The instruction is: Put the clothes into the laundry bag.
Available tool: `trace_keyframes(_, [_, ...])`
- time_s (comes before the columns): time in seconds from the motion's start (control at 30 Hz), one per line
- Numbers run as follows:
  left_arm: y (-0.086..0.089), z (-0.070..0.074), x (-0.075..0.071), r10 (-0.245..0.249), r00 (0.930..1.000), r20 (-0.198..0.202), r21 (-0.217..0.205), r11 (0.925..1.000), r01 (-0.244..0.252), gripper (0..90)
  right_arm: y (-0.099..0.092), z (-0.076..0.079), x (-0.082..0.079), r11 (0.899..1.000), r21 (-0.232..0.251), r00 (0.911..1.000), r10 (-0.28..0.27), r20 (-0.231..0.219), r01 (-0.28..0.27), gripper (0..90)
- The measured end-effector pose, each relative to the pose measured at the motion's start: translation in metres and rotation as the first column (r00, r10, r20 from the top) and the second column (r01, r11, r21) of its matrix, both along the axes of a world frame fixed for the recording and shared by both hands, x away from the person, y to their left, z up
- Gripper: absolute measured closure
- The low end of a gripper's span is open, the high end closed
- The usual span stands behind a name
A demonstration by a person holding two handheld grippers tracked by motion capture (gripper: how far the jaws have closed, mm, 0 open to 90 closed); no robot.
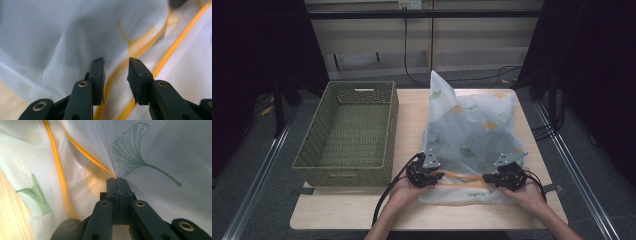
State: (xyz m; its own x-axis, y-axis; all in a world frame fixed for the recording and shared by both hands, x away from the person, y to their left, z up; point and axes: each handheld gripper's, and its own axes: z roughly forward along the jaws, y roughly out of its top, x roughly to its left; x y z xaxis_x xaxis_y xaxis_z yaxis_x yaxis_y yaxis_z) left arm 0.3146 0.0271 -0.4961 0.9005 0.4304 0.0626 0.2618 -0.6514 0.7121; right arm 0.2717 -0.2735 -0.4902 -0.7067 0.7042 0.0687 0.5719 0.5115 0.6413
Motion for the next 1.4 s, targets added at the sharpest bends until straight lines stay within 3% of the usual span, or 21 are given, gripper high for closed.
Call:
trace_keyframes(0.03, [0.001,-0.001,0.000,0.001,1.0000,0.007,0.021,0.9998,-0.001,67.8,-0.001,0.000,0.000,1.000,0.004,0.9999,-0.012,-0.004,0.012,90.0])
trace_keyframes(0.13, [0.004,-0.003,0.002,0.009,0.9998,-0.019,0.015,0.9999,-0.008,71.4,-0.002,-0.001,0.003,1.000,-0.006,0.9996,-0.027,0.002,0.027,87.8])
trace_keyframes(0.17, [0.005,-0.004,0.001,0.005,0.9995,-0.031,-0.007,1.0000,-0.005,72.7,-0.002,-0.001,0.003,0.999,-0.005,0.9993,-0.036,-0.002,0.036,83.3])
trace_keyframes(0.2, [0.007,-0.002,-0.001,0.002,0.9993,-0.036,0.014,0.9999,-0.001,74.0,-0.002,0.000,0.003,0.999,-0.002,0.9993,-0.037,0.008,0.037,77.9])
trace_keyframes(0.27, [0.011,-0.001,-0.003,-0.001,0.9990,-0.045,0.013,0.9999,0.001,80.1,-0.004,0.004,0.001,0.999,0.031,0.9987,-0.044,0.027,0.043,75.0])
trace_keyframes(0.3, [0.014,-0.002,-0.003,-0.011,0.9987,-0.049,0.003,0.9999,0.011,82.6,-0.008,0.009,0.000,0.996,0.076,0.9978,-0.044,0.048,0.041,73.1])
trace_keyframes(0.33, [0.017,-0.001,-0.004,-0.013,0.9982,-0.059,0.020,0.9997,0.014,84.9,-0.010,0.013,-0.002,0.993,0.102,0.9959,-0.061,0.066,0.055,70.9])
trace_keyframes(0.37, [0.018,-0.003,-0.004,-0.015,0.9980,-0.062,-0.009,0.9999,0.014,85.3,-0.011,0.016,-0.003,0.991,0.115,0.9944,-0.074,0.076,0.065,70.7])
trace_keyframes(0.47, [0.021,-0.002,-0.007,-0.018,0.9968,-0.077,-0.040,0.9991,0.015,84.4,-0.009,0.019,-0.004,0.989,0.133,0.9917,-0.080,0.101,0.066,63.7])
trace_keyframes(0.5, [0.024,0.000,-0.006,-0.030,0.9964,-0.079,-0.038,0.9989,0.027,83.6,-0.006,0.019,-0.004,0.990,0.131,0.9918,-0.064,0.110,0.050,63.2])
trace_keyframes(0.53, [0.025,0.000,-0.008,-0.023,0.9961,-0.085,-0.088,0.9960,0.015,83.8,-0.003,0.019,-0.004,0.991,0.131,0.9923,-0.049,0.114,0.034,61.5])
trace_keyframes(0.63, [0.032,0.006,-0.007,-0.017,0.9954,-0.095,-0.111,0.9938,0.006,80.5,0.010,0.019,-0.002,0.993,0.120,0.9933,-0.013,0.115,-0.001,55.1])
trace_keyframes(0.7, [0.036,0.011,-0.009,-0.022,0.9953,-0.095,-0.158,0.9875,0.007,76.0,0.018,0.017,0.000,0.995,0.100,0.9928,-0.008,0.120,-0.004,52.9])
trace_keyframes(0.8, [0.038,0.017,-0.009,-0.028,0.9976,-0.063,-0.182,0.9832,0.016,71.3,0.025,0.010,0.006,0.997,0.065,0.9942,0.020,0.106,-0.027,55.0])
trace_keyframes(0.87, [0.037,0.017,-0.009,-0.031,0.9975,-0.063,-0.186,0.9823,0.019,70.6,0.030,0.008,0.006,1.000,0.023,0.9950,0.012,0.100,-0.014,75.1])
trace_keyframes(0.93, [0.035,0.014,-0.007,-0.029,0.9971,-0.070,-0.186,0.9825,0.015,68.3,0.028,0.009,0.006,0.999,0.034,0.9948,0.011,0.101,-0.014,87.8])
trace_keyframes(1.03, [0.031,0.009,-0.005,-0.014,0.9964,-0.084,-0.171,0.9852,-0.001,67.0,0.025,0.014,0.001,0.997,0.059,0.9941,0.034,0.103,-0.040,88.3])
trace_keyframes(1.1, [0.030,0.007,-0.004,-0.012,0.9955,-0.094,-0.187,0.9824,-0.006,66.3,0.022,0.016,-0.006,0.995,0.067,0.9926,0.065,0.103,-0.072,88.4])
trace_keyframes(1.13, [0.030,0.007,-0.003,-0.013,0.9959,-0.089,-0.175,0.9845,-0.003,66.3,0.020,0.016,-0.009,0.994,0.070,0.9931,0.080,0.086,-0.086,88.5])
trace_keyframes(1.3, [0.028,0.009,-0.002,-0.007,0.9963,-0.086,-0.206,0.9785,-0.011,65.8,0.020,0.003,-0.012,0.989,0.031,0.9893,0.143,-0.029,-0.142,88.7])
trace_keyframes(1.4, [0.024,0.007,-0.002,0.000,0.9971,-0.076,-0.176,0.9844,-0.014,65.2,0.021,0.000,-0.010,0.985,0.026,0.9832,0.171,-0.063,-0.170,88.6])
